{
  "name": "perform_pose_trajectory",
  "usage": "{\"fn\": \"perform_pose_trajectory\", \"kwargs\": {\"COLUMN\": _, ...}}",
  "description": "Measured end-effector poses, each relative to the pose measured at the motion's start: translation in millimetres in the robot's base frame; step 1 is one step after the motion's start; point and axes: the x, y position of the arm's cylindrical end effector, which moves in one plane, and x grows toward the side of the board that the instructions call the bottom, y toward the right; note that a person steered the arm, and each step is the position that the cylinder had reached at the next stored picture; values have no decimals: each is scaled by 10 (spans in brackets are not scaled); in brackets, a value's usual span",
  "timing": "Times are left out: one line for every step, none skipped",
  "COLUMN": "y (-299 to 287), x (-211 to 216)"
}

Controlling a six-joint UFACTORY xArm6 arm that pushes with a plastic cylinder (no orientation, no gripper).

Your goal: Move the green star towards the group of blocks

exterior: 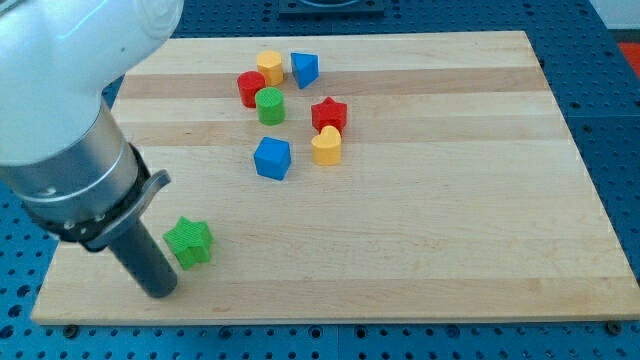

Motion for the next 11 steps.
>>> {"fn": "perform_pose_trajectory", "kwargs": {"y": 0, "x": -29}}
{"fn": "perform_pose_trajectory", "kwargs": {"y": 50, "x": -37}}
{"fn": "perform_pose_trajectory", "kwargs": {"y": 93, "x": -60}}
{"fn": "perform_pose_trajectory", "kwargs": {"y": 110, "x": -68}}
{"fn": "perform_pose_trajectory", "kwargs": {"y": 119, "x": -81}}
{"fn": "perform_pose_trajectory", "kwargs": {"y": 123, "x": -104}}
{"fn": "perform_pose_trajectory", "kwargs": {"y": 156, "x": -106}}
{"fn": "perform_pose_trajectory", "kwargs": {"y": 258, "x": -172}}
{"fn": "perform_pose_trajectory", "kwargs": {"y": 260, "x": -175}}
{"fn": "perform_pose_trajectory", "kwargs": {"y": 260, "x": -243}}
{"fn": "perform_pose_trajectory", "kwargs": {"y": 260, "x": -543}}
